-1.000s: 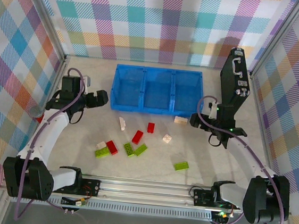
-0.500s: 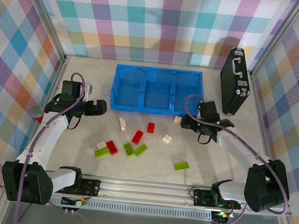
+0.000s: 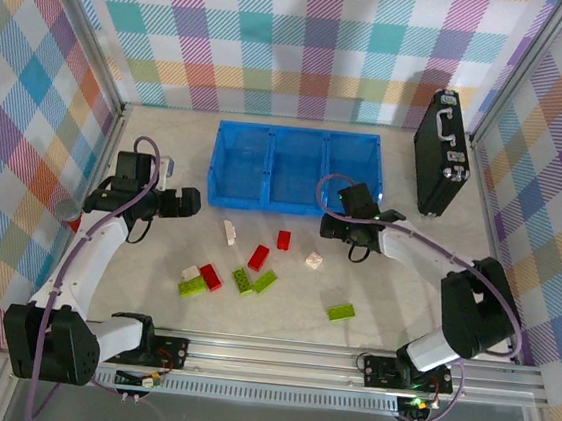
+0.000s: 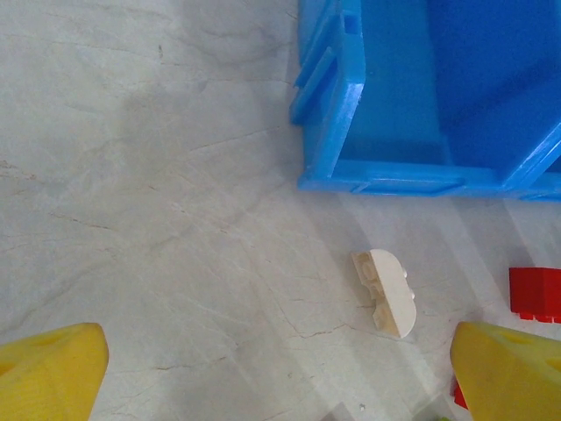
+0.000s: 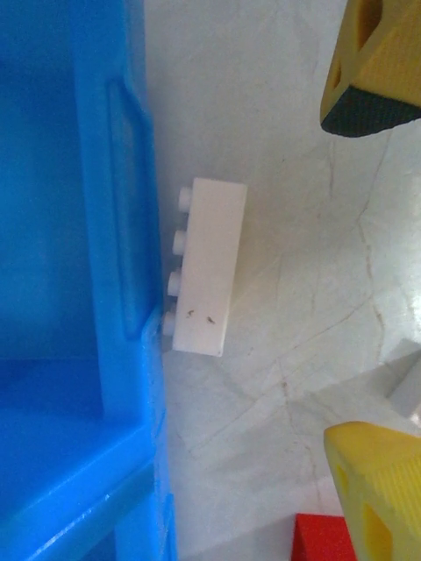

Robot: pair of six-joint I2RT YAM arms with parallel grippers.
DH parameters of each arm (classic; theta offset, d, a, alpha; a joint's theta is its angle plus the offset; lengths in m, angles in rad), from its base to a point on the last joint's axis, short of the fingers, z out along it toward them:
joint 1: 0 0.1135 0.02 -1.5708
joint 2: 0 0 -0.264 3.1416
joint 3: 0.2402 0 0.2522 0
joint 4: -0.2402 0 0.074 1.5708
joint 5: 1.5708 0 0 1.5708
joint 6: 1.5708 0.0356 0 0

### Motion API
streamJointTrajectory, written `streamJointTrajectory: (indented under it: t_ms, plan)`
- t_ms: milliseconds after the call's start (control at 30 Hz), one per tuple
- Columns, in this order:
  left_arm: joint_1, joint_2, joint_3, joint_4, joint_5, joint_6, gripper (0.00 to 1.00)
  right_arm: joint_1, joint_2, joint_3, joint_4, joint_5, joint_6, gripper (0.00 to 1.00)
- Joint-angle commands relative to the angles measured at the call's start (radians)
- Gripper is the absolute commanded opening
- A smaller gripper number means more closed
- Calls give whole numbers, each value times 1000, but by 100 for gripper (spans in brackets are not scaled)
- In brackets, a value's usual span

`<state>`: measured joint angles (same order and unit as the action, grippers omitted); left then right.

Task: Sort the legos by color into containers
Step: Pick up the lego from the center of the table.

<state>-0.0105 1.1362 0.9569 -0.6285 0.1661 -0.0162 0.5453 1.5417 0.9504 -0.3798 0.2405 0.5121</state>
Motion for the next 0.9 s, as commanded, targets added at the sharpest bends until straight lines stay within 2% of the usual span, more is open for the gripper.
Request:
streamJointTrajectory:
  t_ms: [0, 433, 867]
  plan:
    - [4, -29, -8, -8, 1, 17, 100, 13, 47, 36, 27, 44, 43, 87]
    - [4, -25, -7, -10, -7, 19, 100, 19, 171, 71, 108, 133, 82, 90]
    - [4, -27, -12, -11, -13, 22, 100, 19, 247, 83, 173, 176, 89, 85]
